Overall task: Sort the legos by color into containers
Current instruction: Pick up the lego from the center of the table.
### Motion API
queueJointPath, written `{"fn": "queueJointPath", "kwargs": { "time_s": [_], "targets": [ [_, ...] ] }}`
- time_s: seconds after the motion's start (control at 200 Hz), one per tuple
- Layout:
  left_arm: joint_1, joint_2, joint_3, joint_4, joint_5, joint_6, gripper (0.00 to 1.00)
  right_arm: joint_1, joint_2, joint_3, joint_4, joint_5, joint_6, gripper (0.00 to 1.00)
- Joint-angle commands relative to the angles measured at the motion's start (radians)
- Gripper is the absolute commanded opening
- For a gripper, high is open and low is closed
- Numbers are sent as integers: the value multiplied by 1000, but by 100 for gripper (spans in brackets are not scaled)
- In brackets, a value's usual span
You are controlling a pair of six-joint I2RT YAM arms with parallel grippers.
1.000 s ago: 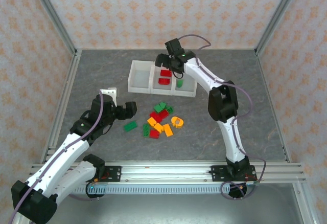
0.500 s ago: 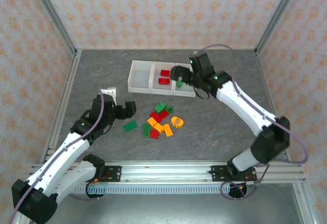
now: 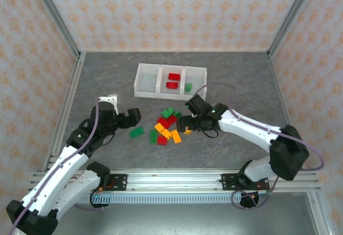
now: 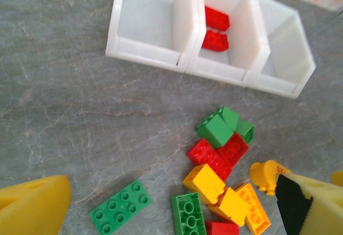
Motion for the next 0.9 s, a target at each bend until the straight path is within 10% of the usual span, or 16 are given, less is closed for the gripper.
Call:
{"fn": "queueJointPath", "kwargs": {
  "time_s": [0.0,0.896],
  "targets": [
    [-3,-39,11,-28,-40,-13,99,6,76,55,-18,57,-55,96],
    [-4,-124,-24,16,-70,-2,99,10,286,120,17,124,-96,66]
  ]
}}
